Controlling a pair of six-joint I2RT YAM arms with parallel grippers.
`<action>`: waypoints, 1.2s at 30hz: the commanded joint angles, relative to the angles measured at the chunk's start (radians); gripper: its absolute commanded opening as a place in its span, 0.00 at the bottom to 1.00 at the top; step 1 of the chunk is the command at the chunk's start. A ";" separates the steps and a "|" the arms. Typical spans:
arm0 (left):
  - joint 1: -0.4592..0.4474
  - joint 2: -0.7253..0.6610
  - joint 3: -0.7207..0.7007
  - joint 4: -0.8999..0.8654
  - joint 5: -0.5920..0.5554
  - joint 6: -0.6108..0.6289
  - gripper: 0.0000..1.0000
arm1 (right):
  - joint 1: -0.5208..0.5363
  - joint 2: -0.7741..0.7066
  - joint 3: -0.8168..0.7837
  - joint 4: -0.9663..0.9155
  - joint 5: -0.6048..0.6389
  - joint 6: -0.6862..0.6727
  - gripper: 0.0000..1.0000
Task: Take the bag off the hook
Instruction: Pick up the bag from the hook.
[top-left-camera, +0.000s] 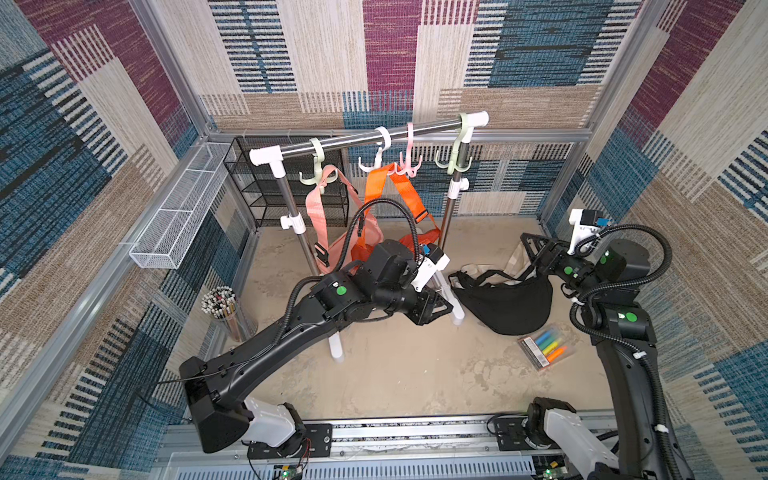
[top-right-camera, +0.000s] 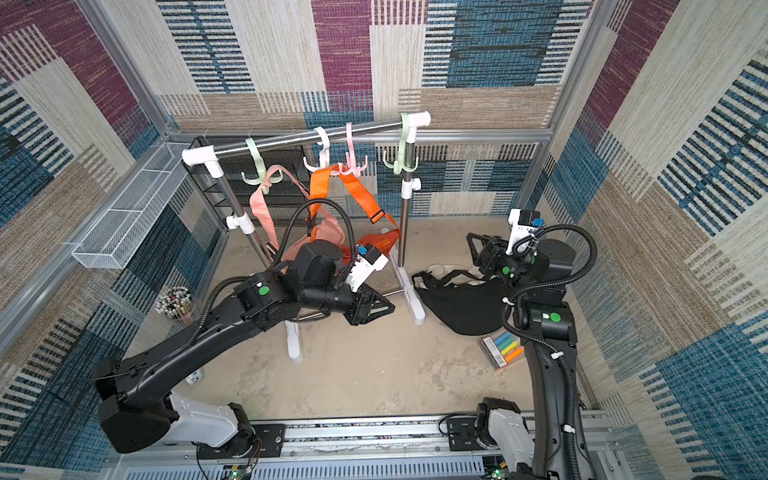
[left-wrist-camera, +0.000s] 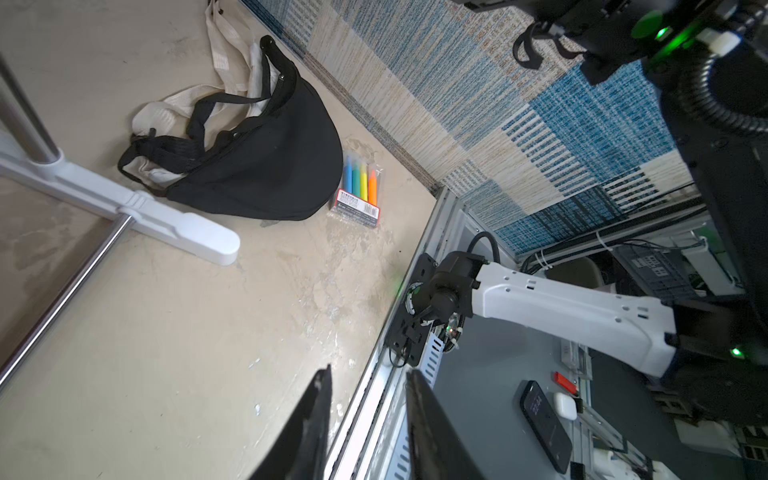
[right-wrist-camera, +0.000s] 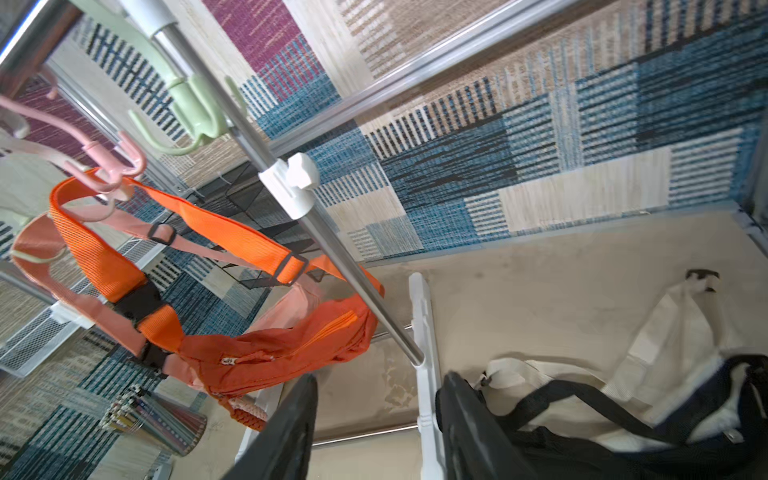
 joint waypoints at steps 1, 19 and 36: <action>-0.001 -0.074 -0.053 -0.040 -0.102 0.105 0.36 | 0.033 -0.018 -0.042 0.109 0.020 0.013 0.51; 0.007 -0.398 -0.337 0.002 -0.556 0.046 0.43 | 0.332 0.002 -0.089 0.192 0.168 -0.096 0.51; 0.119 -0.358 -0.256 -0.138 -0.476 0.041 0.44 | 0.609 0.134 -0.017 0.261 0.440 -0.240 0.51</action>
